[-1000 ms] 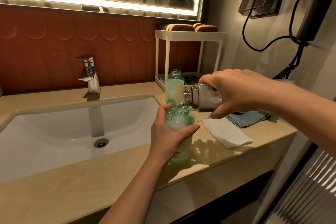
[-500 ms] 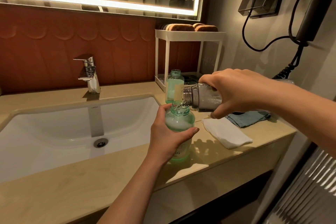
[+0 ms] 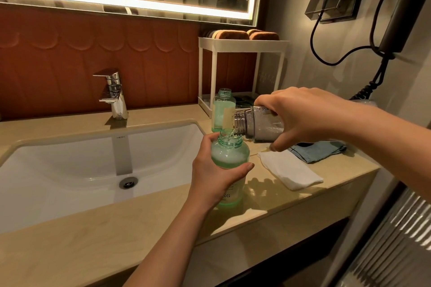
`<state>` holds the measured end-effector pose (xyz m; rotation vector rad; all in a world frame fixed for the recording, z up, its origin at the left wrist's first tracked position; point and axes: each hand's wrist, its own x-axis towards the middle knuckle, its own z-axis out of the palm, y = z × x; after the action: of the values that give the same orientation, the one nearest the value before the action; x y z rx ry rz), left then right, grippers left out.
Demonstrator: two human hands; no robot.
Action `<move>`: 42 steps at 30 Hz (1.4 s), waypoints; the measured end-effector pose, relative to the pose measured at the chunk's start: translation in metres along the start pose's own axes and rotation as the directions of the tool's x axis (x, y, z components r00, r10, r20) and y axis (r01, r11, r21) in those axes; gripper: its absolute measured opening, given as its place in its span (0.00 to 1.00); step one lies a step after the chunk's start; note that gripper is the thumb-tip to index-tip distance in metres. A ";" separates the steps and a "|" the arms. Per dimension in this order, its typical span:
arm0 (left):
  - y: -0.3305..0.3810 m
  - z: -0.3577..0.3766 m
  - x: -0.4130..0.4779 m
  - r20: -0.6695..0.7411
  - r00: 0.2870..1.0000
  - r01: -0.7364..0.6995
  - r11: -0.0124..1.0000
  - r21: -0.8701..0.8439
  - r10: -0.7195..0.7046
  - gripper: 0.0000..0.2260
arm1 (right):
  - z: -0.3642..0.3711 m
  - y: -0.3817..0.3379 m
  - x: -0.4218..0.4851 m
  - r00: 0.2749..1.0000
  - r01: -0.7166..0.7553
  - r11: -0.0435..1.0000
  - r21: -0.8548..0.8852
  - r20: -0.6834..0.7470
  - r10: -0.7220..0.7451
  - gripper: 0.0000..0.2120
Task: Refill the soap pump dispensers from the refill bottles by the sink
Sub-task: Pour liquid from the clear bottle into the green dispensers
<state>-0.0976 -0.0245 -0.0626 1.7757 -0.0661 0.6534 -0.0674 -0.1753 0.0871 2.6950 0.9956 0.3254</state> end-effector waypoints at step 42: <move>0.001 0.000 0.000 0.000 1.000 -0.007 1.000 -0.013 0.007 0.32 | 0.057 0.023 0.002 0.980 0.155 0.772 0.616 -0.193 -0.043 0.32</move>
<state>-0.0976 -0.0246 -0.0618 1.7640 -0.0765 0.6560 -0.0357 -0.1996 0.0408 3.2240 1.5245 0.2271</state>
